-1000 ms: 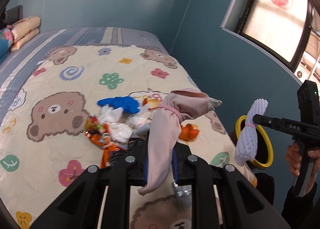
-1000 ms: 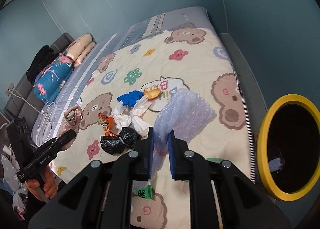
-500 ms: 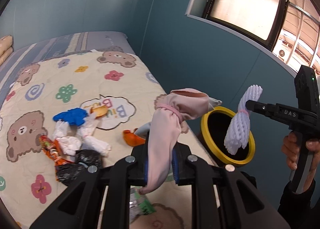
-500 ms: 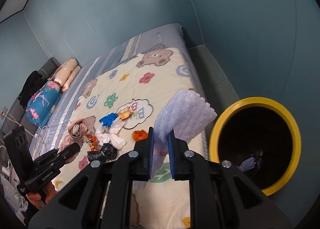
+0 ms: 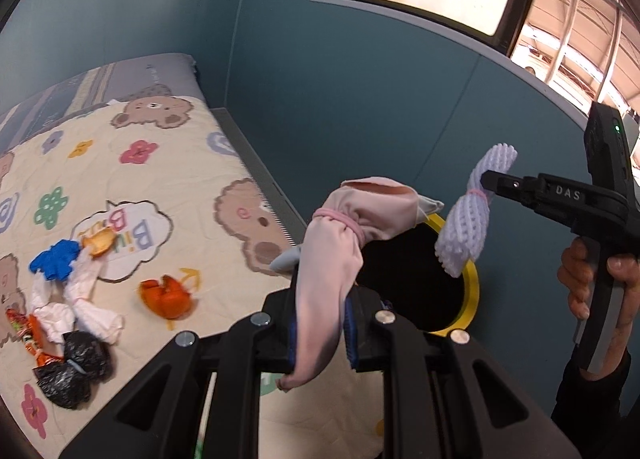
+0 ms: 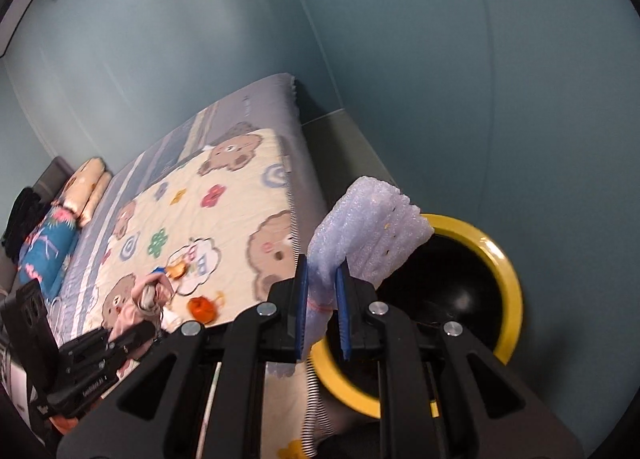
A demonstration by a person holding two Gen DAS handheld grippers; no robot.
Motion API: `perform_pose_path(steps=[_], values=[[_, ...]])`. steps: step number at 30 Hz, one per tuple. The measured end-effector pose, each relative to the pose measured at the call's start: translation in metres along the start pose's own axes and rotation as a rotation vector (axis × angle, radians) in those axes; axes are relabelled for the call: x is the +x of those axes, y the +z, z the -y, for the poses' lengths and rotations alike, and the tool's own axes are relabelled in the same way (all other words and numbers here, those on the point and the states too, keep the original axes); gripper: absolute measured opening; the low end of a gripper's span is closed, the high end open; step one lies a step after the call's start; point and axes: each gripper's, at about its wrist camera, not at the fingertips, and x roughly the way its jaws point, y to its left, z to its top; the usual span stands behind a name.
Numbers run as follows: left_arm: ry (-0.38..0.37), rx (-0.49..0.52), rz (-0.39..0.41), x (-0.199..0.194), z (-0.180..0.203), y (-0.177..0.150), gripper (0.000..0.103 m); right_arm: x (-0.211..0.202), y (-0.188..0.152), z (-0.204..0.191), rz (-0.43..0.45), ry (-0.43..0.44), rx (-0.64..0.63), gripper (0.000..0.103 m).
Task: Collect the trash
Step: 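Carry the pink cloth and foam net over the yellow-rimmed bin with both tools, then open both tools to drop the cloth and net into the bin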
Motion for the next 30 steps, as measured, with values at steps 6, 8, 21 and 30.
perform_pose_path(steps=[6, 8, 21, 30], values=[[-0.027, 0.030, -0.046, 0.039, 0.028, 0.007, 0.016, 0.017, 0.006, 0.033, -0.001, -0.073, 0.021, 0.013], [-0.037, 0.031, -0.068, 0.054, 0.036, 0.007, 0.016, 0.026, 0.008, 0.043, -0.008, -0.092, 0.026, 0.013], [-0.064, 0.052, -0.195, 0.131, 0.064, -0.008, 0.017, 0.090, 0.006, 0.085, -0.081, -0.137, 0.083, 0.013], [-0.086, 0.034, -0.230, 0.148, 0.070, -0.019, 0.020, 0.098, 0.008, 0.096, -0.082, -0.147, 0.105, 0.014]])
